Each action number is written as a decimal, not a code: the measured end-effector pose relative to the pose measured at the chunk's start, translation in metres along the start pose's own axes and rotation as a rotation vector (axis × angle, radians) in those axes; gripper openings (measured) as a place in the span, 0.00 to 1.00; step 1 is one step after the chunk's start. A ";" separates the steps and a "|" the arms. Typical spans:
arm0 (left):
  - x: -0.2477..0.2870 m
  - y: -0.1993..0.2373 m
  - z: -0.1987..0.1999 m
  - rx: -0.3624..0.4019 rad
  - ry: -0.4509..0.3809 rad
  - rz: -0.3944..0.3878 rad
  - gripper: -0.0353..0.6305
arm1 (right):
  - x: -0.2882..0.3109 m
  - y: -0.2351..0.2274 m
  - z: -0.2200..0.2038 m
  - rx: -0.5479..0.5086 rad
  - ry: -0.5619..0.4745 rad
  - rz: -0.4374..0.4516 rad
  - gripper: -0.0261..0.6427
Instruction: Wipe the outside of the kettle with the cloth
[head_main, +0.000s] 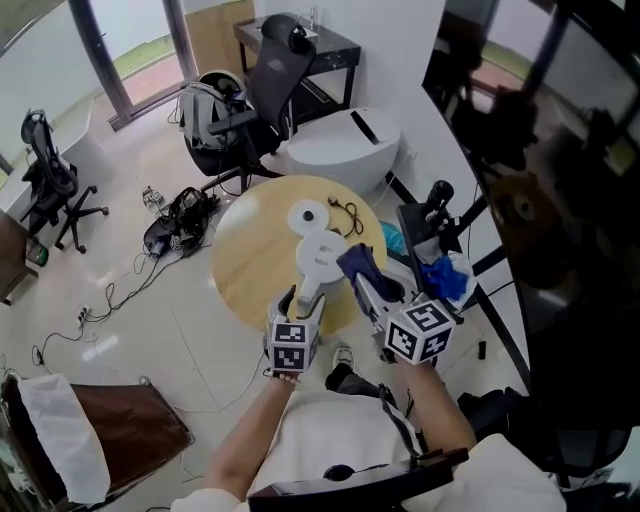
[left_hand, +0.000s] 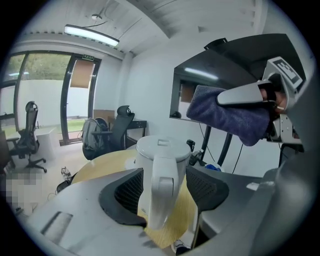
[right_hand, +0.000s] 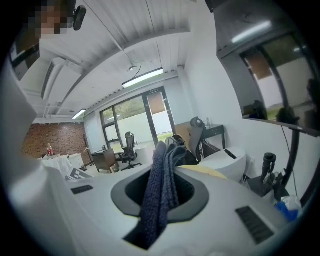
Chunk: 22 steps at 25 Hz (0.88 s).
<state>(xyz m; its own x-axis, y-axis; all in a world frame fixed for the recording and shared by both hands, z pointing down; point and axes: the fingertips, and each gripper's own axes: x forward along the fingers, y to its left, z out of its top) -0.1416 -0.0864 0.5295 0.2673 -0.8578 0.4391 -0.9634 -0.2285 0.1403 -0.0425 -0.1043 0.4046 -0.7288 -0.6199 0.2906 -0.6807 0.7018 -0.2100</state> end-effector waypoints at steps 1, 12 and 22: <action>0.003 0.001 0.000 -0.001 -0.002 0.004 0.46 | 0.007 -0.006 0.000 -0.017 0.011 0.005 0.14; 0.010 -0.002 -0.001 0.060 0.007 -0.021 0.31 | 0.088 -0.057 -0.043 -0.320 0.234 -0.055 0.14; 0.011 -0.005 -0.006 0.065 0.034 -0.039 0.31 | 0.149 -0.001 -0.050 -0.434 0.377 0.142 0.14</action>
<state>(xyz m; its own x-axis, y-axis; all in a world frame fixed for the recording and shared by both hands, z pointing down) -0.1342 -0.0918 0.5392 0.3044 -0.8315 0.4647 -0.9511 -0.2923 0.1001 -0.1468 -0.1798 0.4946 -0.6800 -0.3978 0.6158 -0.4284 0.8973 0.1067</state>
